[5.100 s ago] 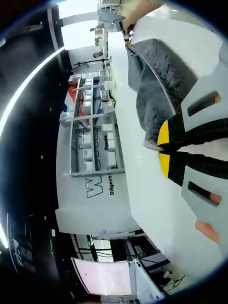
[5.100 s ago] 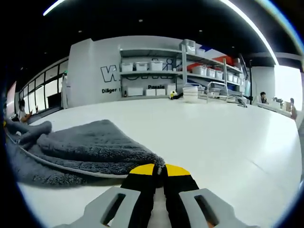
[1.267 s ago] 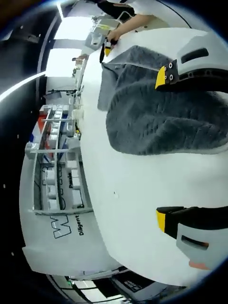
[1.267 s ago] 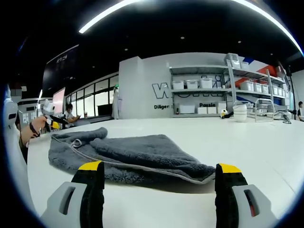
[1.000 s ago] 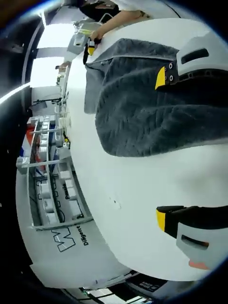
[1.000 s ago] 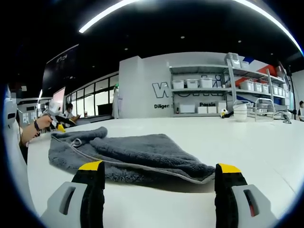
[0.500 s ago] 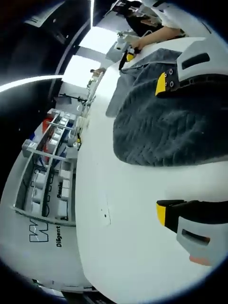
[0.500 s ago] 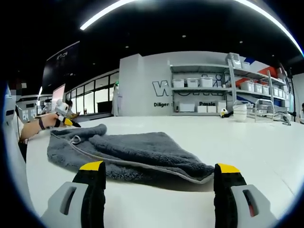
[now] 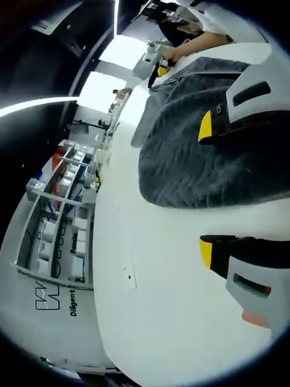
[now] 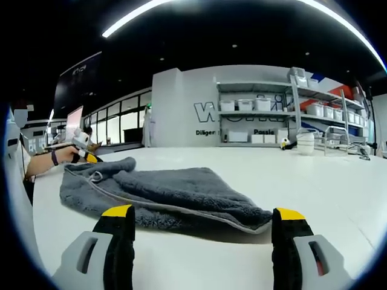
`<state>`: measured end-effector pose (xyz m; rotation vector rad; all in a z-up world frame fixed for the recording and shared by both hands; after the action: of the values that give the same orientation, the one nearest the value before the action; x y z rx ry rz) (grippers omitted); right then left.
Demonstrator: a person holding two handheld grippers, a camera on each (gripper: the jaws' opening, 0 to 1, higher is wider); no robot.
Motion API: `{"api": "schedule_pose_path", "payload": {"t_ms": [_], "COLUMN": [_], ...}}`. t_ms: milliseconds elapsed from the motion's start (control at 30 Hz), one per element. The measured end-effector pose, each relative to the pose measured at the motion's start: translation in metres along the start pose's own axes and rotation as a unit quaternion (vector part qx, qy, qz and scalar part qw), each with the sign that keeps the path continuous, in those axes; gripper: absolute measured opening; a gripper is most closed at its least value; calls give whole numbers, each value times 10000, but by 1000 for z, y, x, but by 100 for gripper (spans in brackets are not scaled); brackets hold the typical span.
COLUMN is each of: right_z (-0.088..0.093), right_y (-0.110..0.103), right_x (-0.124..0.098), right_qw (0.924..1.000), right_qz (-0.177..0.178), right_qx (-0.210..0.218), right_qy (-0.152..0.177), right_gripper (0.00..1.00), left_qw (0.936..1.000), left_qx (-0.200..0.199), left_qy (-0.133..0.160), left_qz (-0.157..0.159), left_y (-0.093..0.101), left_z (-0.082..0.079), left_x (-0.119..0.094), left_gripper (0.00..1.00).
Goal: Open the folded towel by lifting each exposed corner and separating the folded layers until the towel lies flat within the target outline without major curled edges
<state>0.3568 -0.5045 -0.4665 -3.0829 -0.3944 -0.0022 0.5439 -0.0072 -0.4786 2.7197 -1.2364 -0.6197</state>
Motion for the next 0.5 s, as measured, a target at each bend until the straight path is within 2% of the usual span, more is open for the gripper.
{"api": "schedule_pose_path", "payload": {"t_ms": [200, 500], "right_z": [0, 1], "right_y": [1, 1], "right_x": [0, 0], "right_qw": [10000, 10000], "right_qz": [2, 11], "right_qx": [-9, -32], "right_qy": [-5, -23], "right_gripper": [96, 95], "left_qw": [10000, 10000], "left_qx": [55, 57], "left_qy": [20, -44], "left_qz": [65, -34], "left_y": [2, -2], "left_z": [2, 4], "left_x": [3, 5], "left_gripper": [36, 23]}}
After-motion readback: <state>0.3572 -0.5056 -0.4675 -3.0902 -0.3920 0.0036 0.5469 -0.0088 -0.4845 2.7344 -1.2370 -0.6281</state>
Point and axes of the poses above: the point that each gripper's makers call its tool centre point, and the gripper's own axes: x roughly forward along the fingers, y roughly to its right, z roughly out of its underside, the point moved 1 cm from there along -x, roughly backward along the fingers, and after that the axes turned 7 degrees about y, right-handed, at the moved point
